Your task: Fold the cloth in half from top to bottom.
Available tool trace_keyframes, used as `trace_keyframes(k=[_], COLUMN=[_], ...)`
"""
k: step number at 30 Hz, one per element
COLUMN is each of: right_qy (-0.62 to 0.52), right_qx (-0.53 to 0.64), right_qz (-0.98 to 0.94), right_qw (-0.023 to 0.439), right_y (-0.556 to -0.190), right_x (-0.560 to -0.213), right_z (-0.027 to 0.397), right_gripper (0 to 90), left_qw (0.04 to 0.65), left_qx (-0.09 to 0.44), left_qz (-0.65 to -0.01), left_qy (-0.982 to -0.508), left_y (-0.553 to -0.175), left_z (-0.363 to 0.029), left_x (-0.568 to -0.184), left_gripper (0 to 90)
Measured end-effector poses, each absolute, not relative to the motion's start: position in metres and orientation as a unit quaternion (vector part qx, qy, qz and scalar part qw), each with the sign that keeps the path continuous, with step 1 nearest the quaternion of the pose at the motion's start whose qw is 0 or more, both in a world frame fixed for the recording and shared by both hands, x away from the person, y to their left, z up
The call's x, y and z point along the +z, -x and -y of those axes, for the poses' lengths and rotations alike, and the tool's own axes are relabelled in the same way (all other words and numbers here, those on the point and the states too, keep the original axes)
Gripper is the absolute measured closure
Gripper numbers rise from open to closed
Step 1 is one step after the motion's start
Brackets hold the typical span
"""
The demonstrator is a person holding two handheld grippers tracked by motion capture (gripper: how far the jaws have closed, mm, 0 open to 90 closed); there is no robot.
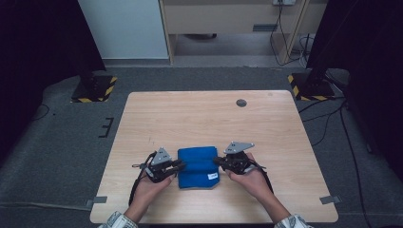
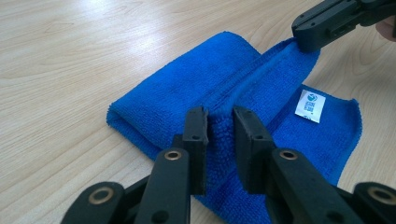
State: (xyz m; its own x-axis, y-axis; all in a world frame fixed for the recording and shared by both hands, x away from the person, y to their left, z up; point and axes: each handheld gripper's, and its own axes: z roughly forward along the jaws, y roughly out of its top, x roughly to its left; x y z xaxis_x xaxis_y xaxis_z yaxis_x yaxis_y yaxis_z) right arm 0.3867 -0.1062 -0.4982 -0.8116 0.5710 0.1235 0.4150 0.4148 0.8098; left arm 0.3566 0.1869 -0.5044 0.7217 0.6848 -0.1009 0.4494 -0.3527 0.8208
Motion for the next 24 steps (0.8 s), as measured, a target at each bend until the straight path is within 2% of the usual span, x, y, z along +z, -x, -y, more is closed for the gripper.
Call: trace_keyframes(k=[13,21,24], right_qy=[-0.294,-0.295,-0.293], right_qx=[0.452,0.444,0.443], right_qz=[-0.839,-0.843,-0.844], right_qw=[0.076,0.075,0.073], right_y=[-0.377,-0.371,-0.368], right_x=[-0.502,-0.503,-0.503], right_z=[0.112,0.114,0.115], right_gripper=[85.5,76.8,73.4], left_qw=[0.44,0.44,0.445], left_qx=[0.123,0.122,0.121], left_qz=[-0.344,-0.342,-0.338], left_qy=[-0.82,-0.821,-0.82], left_y=[-0.348,-0.34,-0.336], left_z=[-0.186,-0.188,-0.189], left_x=[-0.509,-0.508,-0.506], left_gripper=[67.8,54.2,52.8])
